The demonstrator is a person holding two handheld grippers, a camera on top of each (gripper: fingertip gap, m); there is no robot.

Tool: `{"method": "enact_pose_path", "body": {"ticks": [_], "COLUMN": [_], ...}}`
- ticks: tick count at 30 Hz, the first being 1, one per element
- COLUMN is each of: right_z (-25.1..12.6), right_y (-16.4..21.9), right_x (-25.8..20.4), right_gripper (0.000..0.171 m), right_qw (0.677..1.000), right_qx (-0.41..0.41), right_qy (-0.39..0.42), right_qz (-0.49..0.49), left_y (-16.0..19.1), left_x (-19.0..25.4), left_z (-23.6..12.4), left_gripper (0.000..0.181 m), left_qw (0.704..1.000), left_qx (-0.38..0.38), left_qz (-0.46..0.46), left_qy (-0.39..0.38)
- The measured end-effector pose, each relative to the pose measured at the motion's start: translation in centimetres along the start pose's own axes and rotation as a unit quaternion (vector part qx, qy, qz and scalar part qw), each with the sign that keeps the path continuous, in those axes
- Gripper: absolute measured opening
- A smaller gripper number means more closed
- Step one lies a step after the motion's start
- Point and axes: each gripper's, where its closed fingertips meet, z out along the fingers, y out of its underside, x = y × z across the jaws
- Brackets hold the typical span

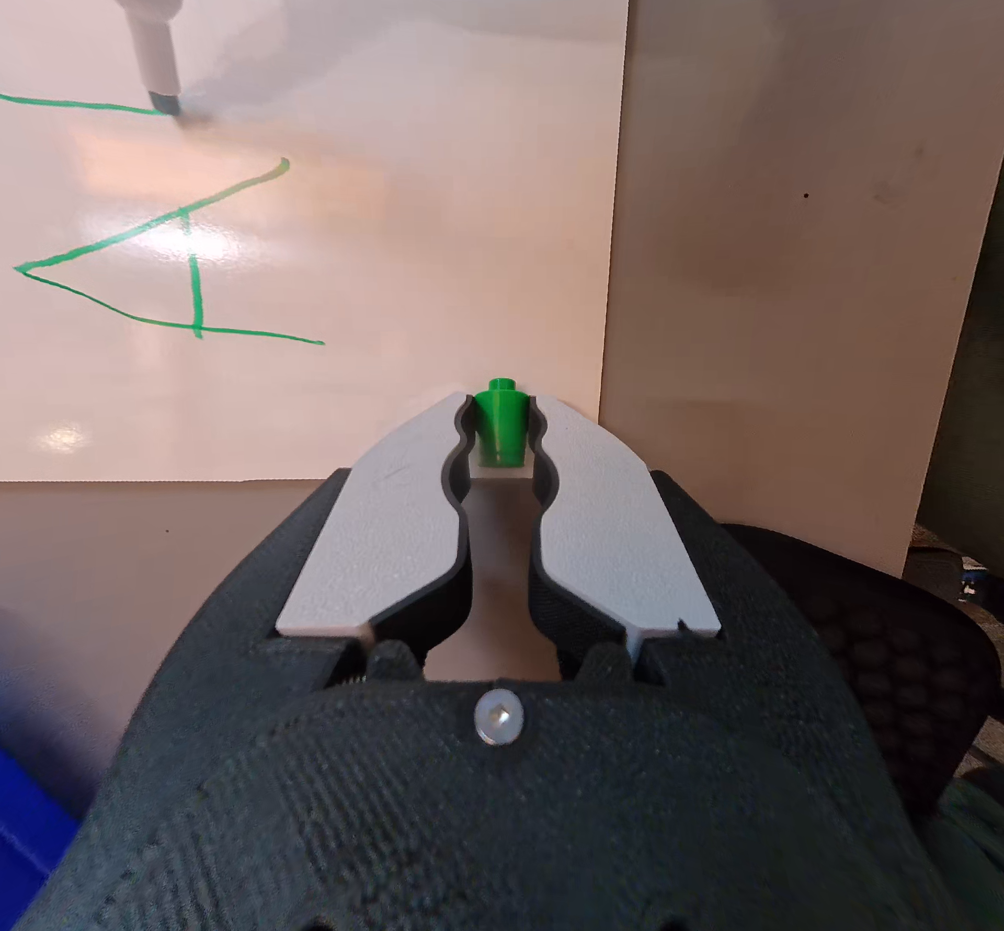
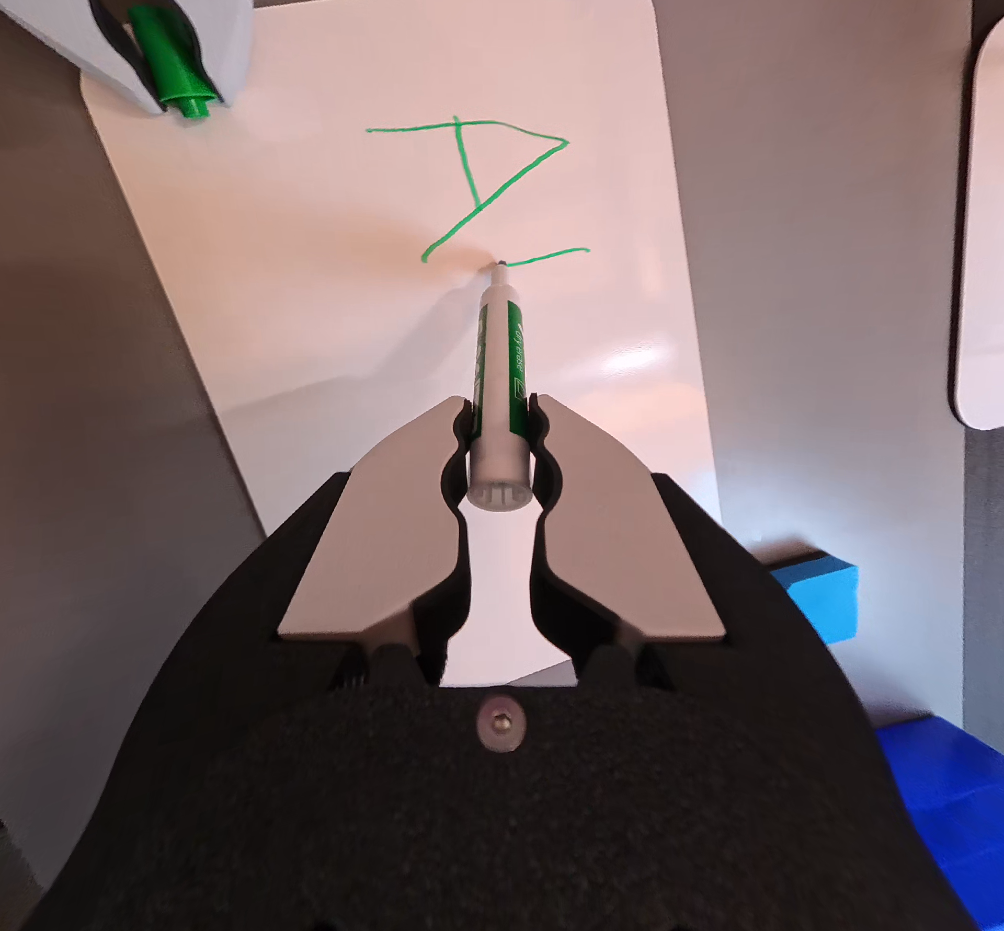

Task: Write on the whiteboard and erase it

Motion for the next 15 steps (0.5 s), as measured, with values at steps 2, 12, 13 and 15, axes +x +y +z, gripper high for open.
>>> {"method": "enact_pose_path", "body": {"ticks": [2,12,13,15], "right_z": [-0.1,-1.2,-1.2,-0.9], "right_y": [0.2,-0.1,-0.3,-0.4], "right_x": [-0.6,-1.2,-0.7,0.6], "right_gripper": [0.020,0.020,0.020,0.020], "right_qw": [1.000,1.000,0.999,0.999], "right_qx": [0.000,0.031,0.034,0.036], "right_qy": [-0.004,0.000,0.007,0.017], "right_qz": [-0.001,0.006,0.010,0.017], "left_y": [0.0,0.0,0.0,0.0], "left_x": [0.0,0.0,0.0,0.1], "left_z": [0.0,0.0,0.0,0.0], "left_gripper": [0.019,0.019,0.019,0.019], "left_qw": [1.000,1.000,1.000,1.000], "left_qx": [0.000,0.002,0.003,0.005], "left_qz": [0.000,0.000,0.001,0.002], "left_qy": [0.000,0.000,0.000,0.000]}}
